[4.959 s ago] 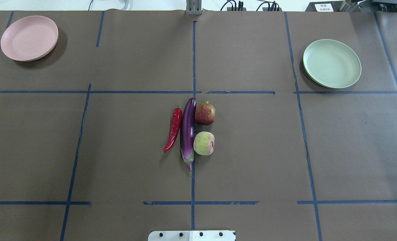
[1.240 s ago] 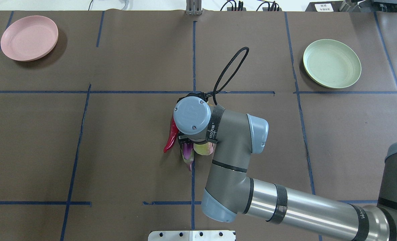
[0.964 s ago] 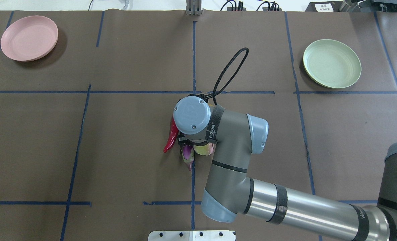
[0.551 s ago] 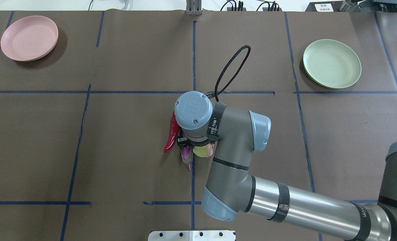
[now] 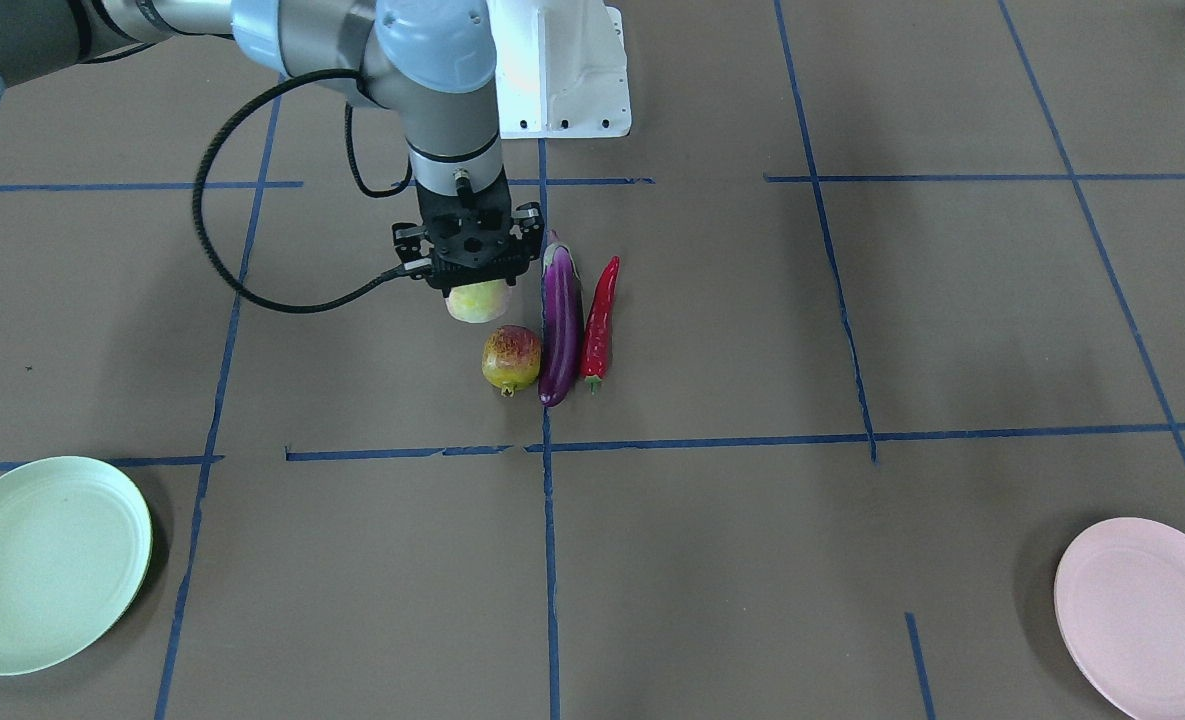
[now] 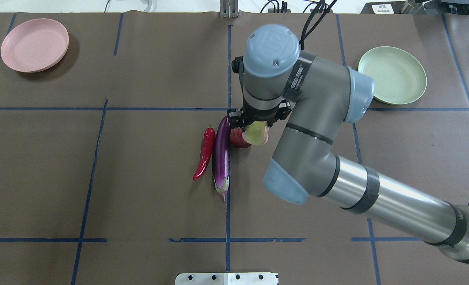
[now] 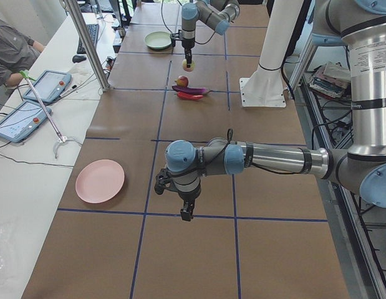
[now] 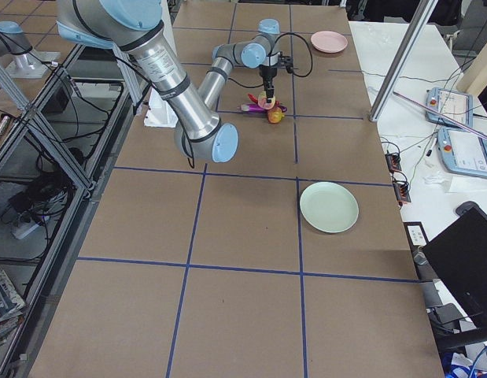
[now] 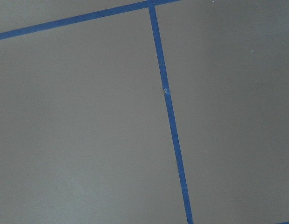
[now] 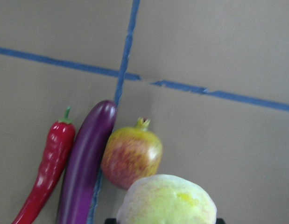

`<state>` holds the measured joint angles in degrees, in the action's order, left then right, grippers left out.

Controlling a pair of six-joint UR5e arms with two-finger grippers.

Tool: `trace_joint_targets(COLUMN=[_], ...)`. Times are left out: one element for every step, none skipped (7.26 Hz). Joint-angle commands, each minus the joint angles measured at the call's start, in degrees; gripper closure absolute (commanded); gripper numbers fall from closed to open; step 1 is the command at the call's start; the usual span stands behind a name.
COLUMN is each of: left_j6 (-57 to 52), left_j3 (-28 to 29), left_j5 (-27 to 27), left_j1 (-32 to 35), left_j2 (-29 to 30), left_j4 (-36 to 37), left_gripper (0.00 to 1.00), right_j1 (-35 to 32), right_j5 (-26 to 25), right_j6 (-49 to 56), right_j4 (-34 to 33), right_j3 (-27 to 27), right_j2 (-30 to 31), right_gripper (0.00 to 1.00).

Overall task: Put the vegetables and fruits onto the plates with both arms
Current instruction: 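Lift the peach with the right gripper and carry it to the green plate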

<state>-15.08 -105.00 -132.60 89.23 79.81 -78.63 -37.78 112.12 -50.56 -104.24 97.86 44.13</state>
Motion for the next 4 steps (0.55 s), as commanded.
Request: trace_joint_targets(left_j6=[0.0, -0.1, -0.2, -0.2], left_j3=[0.0, 0.0, 0.0, 0.0], left_j5=[-0.1, -0.1, -0.1, -0.1], left_j1=[0.0, 0.0, 0.0, 0.0], left_j2=[0.1, 0.1, 0.0, 0.1], left_j4=[0.0, 0.0, 0.0, 0.0], left_gripper=[0.0, 0.0, 0.0, 0.0], right_j1=[-12.0, -15.9, -19.9, -22.4], right_j5=[6.0, 6.0, 6.4, 7.5], right_j6=[15.2, 24.0, 33.2, 39.1], right_j4=[0.1, 0.5, 0.7, 5.2], right_j3=[-4.3, -8.6, -12.7, -16.2], right_j2=[0.5, 0.5, 1.1, 3.4], right_gripper=[0.89, 0.89, 0.89, 0.9])
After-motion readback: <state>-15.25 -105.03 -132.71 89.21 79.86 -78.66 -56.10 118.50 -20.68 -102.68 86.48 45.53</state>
